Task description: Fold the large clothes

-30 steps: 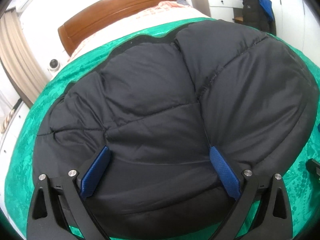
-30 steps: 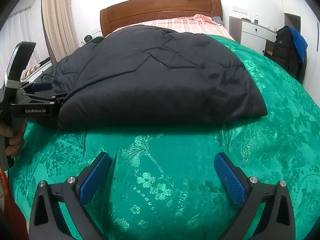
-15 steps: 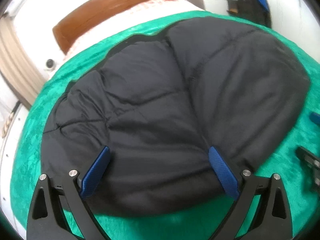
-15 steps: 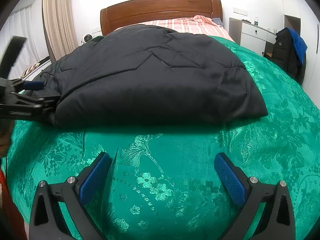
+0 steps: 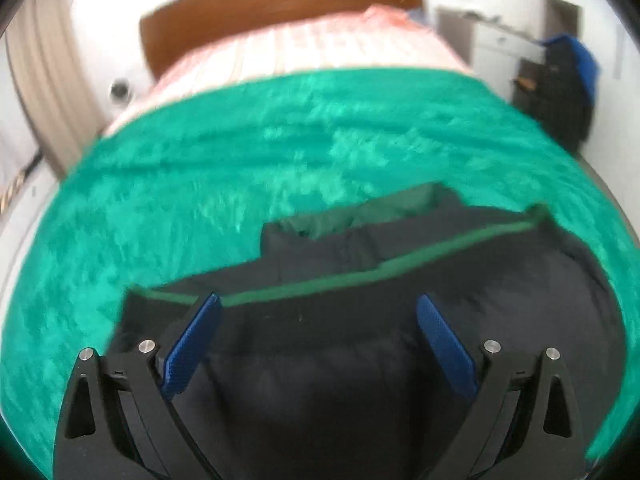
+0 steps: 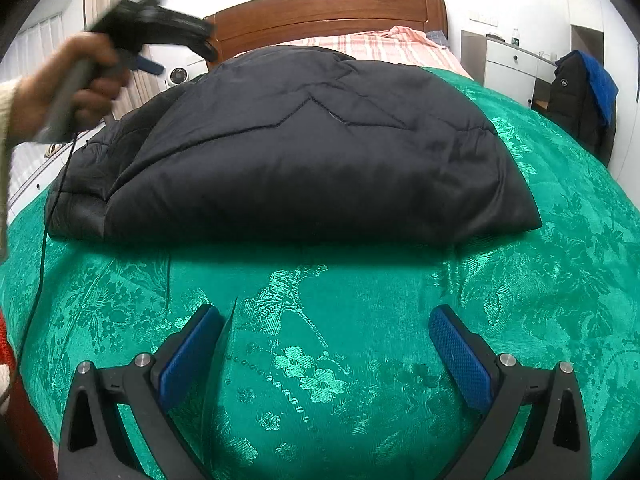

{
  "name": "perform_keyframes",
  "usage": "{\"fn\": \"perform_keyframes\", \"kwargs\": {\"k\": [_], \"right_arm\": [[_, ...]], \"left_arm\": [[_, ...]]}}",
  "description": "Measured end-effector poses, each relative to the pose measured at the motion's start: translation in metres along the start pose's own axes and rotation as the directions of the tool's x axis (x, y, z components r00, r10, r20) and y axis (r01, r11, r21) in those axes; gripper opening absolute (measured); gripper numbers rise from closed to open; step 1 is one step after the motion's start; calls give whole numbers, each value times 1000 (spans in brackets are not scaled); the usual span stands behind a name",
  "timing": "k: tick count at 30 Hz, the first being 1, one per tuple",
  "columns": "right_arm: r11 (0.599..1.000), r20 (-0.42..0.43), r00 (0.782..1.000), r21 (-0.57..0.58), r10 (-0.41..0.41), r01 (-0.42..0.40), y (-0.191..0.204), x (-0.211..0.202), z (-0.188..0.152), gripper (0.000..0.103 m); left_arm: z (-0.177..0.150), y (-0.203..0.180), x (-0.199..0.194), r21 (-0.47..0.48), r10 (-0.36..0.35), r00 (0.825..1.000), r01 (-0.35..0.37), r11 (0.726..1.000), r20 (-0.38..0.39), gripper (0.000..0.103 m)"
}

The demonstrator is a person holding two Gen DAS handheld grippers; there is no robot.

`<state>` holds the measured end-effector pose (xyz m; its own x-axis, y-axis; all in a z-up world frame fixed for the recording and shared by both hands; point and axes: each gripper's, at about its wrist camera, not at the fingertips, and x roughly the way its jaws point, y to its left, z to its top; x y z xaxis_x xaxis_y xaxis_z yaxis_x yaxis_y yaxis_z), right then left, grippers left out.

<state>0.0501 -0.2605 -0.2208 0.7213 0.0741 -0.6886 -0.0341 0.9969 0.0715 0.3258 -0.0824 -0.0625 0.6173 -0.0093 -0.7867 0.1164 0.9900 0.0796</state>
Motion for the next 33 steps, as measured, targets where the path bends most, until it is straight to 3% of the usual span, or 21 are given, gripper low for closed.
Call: {"fn": "perform_keyframes", "kwargs": {"k": [2, 10, 13, 18, 33], "right_arm": [[1000, 0, 1000, 0, 2, -2, 0, 0, -1, 103], [1000, -5, 1000, -1, 4, -4, 2, 3, 2, 103], [1000, -4, 1000, -2, 1, -1, 3, 4, 4, 103], [1000, 1, 1000, -4, -4, 4, 4, 4, 2, 103], [1000, 3, 1000, -6, -1, 1, 7, 0, -3, 103]], "left_arm": [[-7, 0, 21, 2, -4, 998, 4, 1000, -69, 95], [-80, 0, -50, 111, -90, 996, 88, 990, 13, 95], [-124, -8, -68, 213, -71, 997, 67, 975, 14, 95], [-184, -32, -82, 392, 4, 998, -31, 919, 68, 95], [-200, -32, -91, 381, 7, 999, -25, 924, 50, 96]]}}
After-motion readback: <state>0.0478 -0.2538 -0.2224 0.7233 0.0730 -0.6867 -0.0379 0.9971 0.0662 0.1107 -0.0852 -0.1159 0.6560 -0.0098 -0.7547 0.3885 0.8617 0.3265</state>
